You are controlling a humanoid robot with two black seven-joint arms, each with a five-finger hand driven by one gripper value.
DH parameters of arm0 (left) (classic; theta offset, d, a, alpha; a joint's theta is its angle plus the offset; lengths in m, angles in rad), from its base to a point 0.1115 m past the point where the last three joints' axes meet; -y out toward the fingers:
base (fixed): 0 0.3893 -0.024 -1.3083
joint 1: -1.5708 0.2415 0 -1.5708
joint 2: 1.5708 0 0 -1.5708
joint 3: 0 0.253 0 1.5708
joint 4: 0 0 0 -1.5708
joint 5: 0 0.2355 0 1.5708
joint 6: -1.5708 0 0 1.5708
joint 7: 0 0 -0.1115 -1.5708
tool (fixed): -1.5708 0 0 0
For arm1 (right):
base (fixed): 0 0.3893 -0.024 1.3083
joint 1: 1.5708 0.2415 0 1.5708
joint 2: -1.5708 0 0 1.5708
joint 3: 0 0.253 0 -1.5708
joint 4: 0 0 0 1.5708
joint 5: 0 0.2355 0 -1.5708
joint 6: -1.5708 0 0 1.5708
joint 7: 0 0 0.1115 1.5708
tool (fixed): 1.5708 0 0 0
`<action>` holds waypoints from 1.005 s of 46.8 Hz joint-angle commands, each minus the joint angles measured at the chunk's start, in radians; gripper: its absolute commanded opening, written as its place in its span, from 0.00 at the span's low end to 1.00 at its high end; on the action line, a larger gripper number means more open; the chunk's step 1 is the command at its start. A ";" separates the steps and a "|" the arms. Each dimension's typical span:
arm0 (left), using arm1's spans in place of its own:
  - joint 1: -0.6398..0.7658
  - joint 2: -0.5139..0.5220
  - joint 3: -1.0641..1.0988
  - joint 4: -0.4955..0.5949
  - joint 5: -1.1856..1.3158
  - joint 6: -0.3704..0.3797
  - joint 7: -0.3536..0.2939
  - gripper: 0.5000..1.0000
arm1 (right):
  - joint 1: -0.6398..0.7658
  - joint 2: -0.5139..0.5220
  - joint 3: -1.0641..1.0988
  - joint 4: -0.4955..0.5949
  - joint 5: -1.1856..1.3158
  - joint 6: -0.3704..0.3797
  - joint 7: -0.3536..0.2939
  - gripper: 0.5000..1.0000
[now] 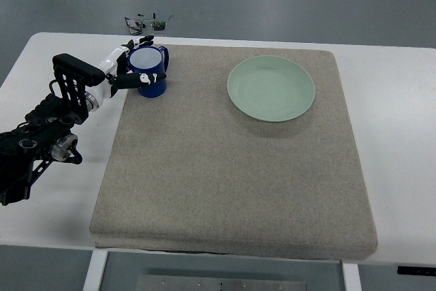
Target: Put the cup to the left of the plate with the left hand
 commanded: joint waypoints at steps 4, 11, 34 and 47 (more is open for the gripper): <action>0.000 0.008 -0.007 -0.005 -0.024 0.000 -0.001 0.99 | 0.000 0.000 0.000 -0.001 -0.001 0.001 0.000 0.87; 0.000 0.014 -0.034 -0.011 -0.035 -0.002 -0.004 0.99 | 0.000 0.000 0.000 -0.001 0.001 -0.001 0.001 0.87; -0.003 0.058 -0.206 -0.126 -0.035 -0.017 -0.012 0.99 | 0.000 0.000 0.000 0.001 0.001 -0.001 0.001 0.87; -0.061 0.043 -0.284 -0.129 -0.052 -0.012 -0.011 0.99 | 0.000 0.000 0.000 0.001 0.001 0.001 0.001 0.87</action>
